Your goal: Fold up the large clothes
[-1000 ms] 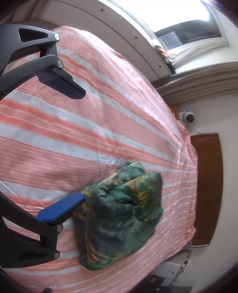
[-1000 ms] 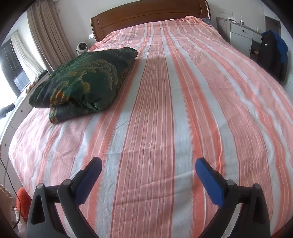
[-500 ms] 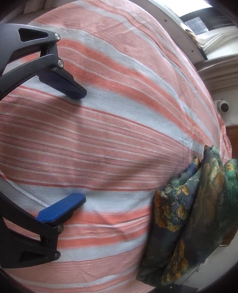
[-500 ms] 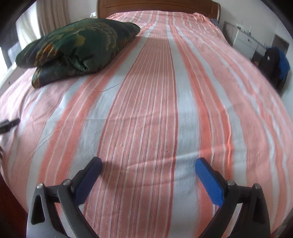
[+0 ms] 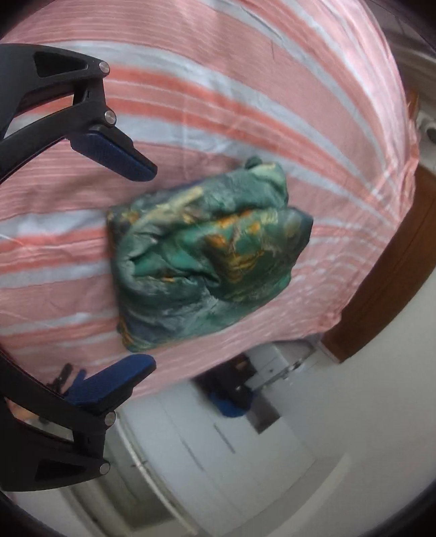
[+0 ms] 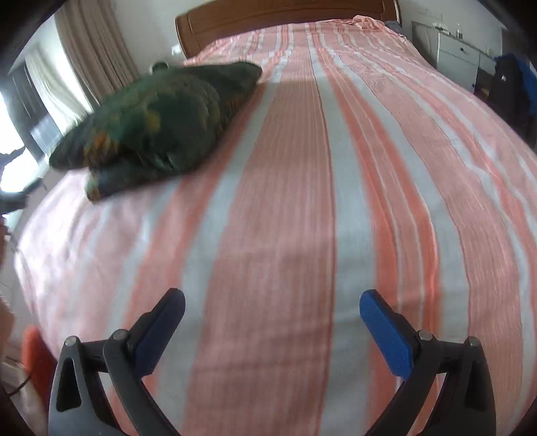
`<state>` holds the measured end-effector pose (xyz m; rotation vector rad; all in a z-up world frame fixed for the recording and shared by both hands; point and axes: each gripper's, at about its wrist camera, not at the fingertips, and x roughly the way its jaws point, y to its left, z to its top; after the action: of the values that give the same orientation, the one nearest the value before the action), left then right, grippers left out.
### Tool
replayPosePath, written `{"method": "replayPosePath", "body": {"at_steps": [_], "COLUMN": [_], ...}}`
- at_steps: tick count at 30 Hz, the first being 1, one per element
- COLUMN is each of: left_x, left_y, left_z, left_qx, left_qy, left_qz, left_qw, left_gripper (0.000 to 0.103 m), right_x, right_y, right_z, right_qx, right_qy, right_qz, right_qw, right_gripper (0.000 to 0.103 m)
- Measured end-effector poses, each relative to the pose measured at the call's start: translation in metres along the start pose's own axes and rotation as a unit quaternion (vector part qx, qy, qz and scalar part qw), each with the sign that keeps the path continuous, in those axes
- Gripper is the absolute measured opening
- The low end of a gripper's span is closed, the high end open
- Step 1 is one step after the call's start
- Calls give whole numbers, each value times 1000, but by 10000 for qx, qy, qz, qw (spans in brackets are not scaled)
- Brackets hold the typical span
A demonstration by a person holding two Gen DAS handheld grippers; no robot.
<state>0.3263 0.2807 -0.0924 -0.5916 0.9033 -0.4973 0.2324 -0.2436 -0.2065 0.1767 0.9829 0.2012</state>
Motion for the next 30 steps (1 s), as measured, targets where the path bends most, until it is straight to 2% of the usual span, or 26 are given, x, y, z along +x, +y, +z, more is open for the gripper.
{"method": "replayPosePath", "body": {"at_steps": [2, 4, 6, 9, 11, 15, 18, 20, 21, 22, 24, 26, 28, 30], "left_x": [31, 61, 86, 110, 124, 157, 176, 187, 190, 192, 194, 190, 185, 178], "left_y": [13, 39, 61, 77, 83, 87, 82, 74, 66, 57, 39, 20, -3, -20], "left_z": [18, 27, 30, 31, 32, 33, 33, 35, 36, 37, 38, 41, 42, 39], "left_qx": [-150, -660, -989, -1146, -1261, -1340, -1265, -1099, -942, -775, -542, -322, 93, 301], "left_qy": [368, 584, 715, 725, 750, 1028, 1153, 1221, 1201, 1173, 1048, 846, 718, 637], "left_qz": [-334, -568, -615, -573, -481, -444, -498, -228, 12, 172, 573, 749, 891, 884], "left_qw": [9987, 9945, 9906, 9891, 9880, 9846, 9840, 9862, 9883, 9899, 9914, 9931, 9934, 9936], "left_gripper": [103, 102, 103, 103, 103, 103, 103, 102, 92, 83, 68, 59, 55, 53], "right_x": [-4, -3, 1, 15, 42, 111, 169, 193, 197, 197, 187, 175, 159, 143], "right_y": [5, 11, 15, 17, 19, 33, 51, 57, 61, 68, 93, 119, 145, 168], "right_z": [23, 49, 76, 119, 150, 194, 204, 204, 205, 206, 208, 206, 199, 189], "right_qx": [113, 240, 420, 671, 744, 656, 699, 880, 817, 564, -331, -978, -1637, -2147], "right_qy": [-151, -263, -324, -353, -138, 340, 925, 1047, 1087, 1108, 1013, 851, 477, 116], "right_qz": [376, 793, 1230, 1909, 2354, 2505, 2793, 2740, 2637, 2414, 1757, 1201, 769, 565], "right_qw": [9991, 9962, 9910, 9787, 9689, 9653, 9532, 9519, 9550, 9624, 9787, 9843, 9824, 9750], "right_gripper": [103, 103, 103, 103, 103, 103, 103, 103, 100, 94, 86, 78, 69, 68]}}
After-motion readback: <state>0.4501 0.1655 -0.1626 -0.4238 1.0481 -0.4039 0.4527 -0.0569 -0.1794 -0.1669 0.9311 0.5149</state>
